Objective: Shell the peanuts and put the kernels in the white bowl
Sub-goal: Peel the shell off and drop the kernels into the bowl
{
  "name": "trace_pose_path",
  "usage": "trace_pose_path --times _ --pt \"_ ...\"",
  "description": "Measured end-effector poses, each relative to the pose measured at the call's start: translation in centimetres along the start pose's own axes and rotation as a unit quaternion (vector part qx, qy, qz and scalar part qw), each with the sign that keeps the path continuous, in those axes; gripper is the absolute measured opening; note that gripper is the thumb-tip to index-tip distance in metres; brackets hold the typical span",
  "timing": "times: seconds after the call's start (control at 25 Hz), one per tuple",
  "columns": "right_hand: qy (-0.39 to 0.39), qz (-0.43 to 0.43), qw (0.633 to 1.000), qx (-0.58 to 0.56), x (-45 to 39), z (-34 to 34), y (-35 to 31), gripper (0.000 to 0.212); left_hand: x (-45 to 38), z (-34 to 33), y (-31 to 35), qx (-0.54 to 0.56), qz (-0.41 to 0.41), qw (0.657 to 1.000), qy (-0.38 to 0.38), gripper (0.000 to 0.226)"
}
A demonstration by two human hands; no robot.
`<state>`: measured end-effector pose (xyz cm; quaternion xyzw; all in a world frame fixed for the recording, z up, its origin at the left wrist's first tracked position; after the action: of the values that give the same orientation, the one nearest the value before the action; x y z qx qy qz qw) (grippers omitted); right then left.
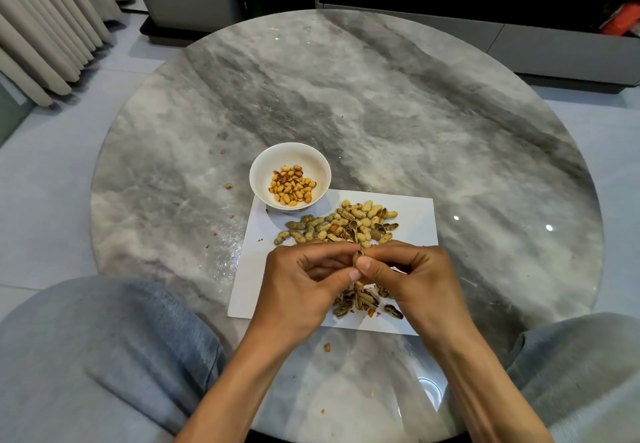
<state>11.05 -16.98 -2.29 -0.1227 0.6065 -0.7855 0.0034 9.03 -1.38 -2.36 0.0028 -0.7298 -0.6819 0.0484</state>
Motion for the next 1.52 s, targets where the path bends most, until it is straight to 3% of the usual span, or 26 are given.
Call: trace_pose_path --times 0.28,0.52,0.88,1.36,1.52 --pt "0.010 -0.010 0.999 -0.051 0.1 -0.2 0.4 0.009 -0.2 -0.2 -0.6 0.058 0.037 0.998 -0.010 0.032" --pt "-0.044 0.010 0.996 0.083 -0.3 0.2 -0.5 0.007 0.1 -0.4 0.8 -0.102 -0.049 0.993 -0.038 0.031" --pt "0.012 0.027 1.000 0.001 0.0 0.2 -0.9 0.014 -0.2 -0.2 0.2 0.032 -0.002 0.999 0.005 0.034" --pt "0.033 0.077 0.995 0.049 0.5 0.2 -2.2 0.014 0.1 -0.7 -0.7 0.162 0.074 0.984 0.029 0.022" --pt "0.079 0.106 0.991 -0.003 1.1 -0.3 -2.5 0.009 0.4 -1.0 -0.5 0.205 0.044 0.975 0.073 0.019"
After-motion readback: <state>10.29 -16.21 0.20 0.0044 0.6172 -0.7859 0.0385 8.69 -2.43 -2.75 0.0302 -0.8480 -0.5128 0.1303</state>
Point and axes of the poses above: each hand's wrist, its own x-axis away from the middle knuckle, its own z-axis out of the back of the hand, y = z × x, the point moved 8 cm from there along -x, towards the middle knuckle, and after that the axes turned 8 degrees about x, right-handed, at the moved point
